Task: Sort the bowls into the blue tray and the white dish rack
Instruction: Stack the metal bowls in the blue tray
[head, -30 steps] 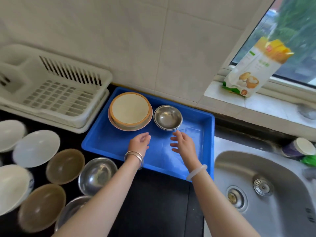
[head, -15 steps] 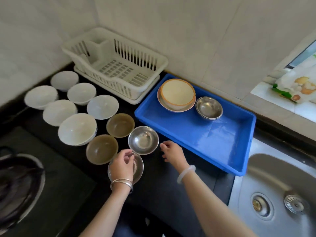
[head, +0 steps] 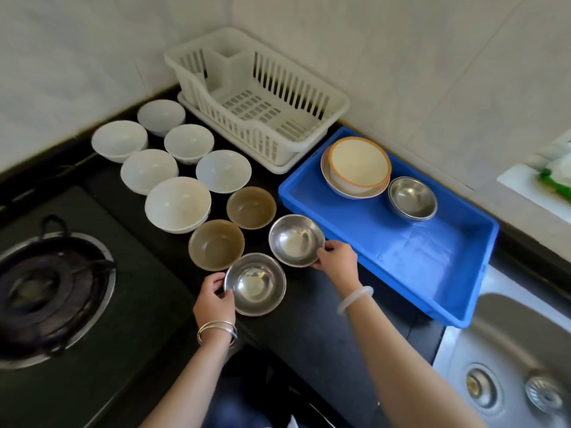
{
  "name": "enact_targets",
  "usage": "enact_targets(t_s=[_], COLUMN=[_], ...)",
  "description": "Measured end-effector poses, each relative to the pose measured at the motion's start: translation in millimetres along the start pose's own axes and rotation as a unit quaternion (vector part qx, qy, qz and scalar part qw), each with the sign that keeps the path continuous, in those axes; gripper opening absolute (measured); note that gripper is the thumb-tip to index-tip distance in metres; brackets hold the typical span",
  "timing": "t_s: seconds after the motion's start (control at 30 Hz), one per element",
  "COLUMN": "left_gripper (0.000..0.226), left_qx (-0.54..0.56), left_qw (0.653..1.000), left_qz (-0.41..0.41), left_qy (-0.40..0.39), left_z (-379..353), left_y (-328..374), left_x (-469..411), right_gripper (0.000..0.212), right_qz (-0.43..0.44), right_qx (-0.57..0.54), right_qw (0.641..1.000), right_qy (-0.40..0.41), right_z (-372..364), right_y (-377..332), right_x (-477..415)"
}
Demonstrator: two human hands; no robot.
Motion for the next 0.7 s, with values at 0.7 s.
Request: enact_targets(t_s=[0.7], left_gripper=[0.014], left_qx=[0.137], left_qw=[0.975], left_qz=[0.038], left_qy=[-0.168], left_z=[-35.0], left_y=[7.4], left_x=[0.5], right_gripper=[0.009], right_qz=[0.039], right_qx=[0.106], right_qw=[0.992], right_qy=[-0.048], right_z=[6.7], right_y=[11.1], right_x=[57.0])
Point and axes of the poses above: each hand's wrist, its own x-axis away from the middle knuckle, its own z-axis out of the back of the hand, y = z × x, the point moved 4 cm from there along -x, towards the middle knuckle, and after that the axes turned 15 degrees about -x, right-handed, at the moved point
